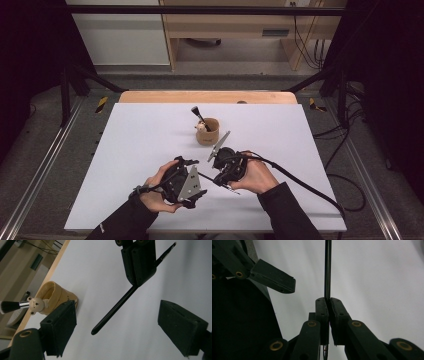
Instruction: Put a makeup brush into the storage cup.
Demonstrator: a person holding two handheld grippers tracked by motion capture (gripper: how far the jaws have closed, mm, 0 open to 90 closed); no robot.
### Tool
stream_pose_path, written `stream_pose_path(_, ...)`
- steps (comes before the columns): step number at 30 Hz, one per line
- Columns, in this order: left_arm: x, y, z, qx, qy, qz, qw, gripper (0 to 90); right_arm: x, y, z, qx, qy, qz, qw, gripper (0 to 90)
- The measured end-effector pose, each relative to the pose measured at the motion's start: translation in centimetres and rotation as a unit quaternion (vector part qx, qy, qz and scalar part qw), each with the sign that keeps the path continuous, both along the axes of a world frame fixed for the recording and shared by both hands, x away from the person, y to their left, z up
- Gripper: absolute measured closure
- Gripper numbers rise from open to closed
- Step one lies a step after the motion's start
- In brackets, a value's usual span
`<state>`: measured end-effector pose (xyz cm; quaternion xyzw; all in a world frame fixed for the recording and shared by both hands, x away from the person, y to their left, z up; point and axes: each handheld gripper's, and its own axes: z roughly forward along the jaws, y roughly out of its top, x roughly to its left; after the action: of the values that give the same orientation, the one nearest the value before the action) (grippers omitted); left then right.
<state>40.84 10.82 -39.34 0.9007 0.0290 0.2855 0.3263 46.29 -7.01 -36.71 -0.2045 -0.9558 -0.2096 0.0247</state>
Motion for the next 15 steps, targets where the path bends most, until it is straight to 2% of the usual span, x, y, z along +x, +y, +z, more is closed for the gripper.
stream_pose_path(15, -0.2, -0.6, -0.33, 0.029, -0.028, -0.014, 0.9991, 21.3, -0.01, 0.12, -0.17, -0.001, 0.002, 0.008, 1.0, 85.7)
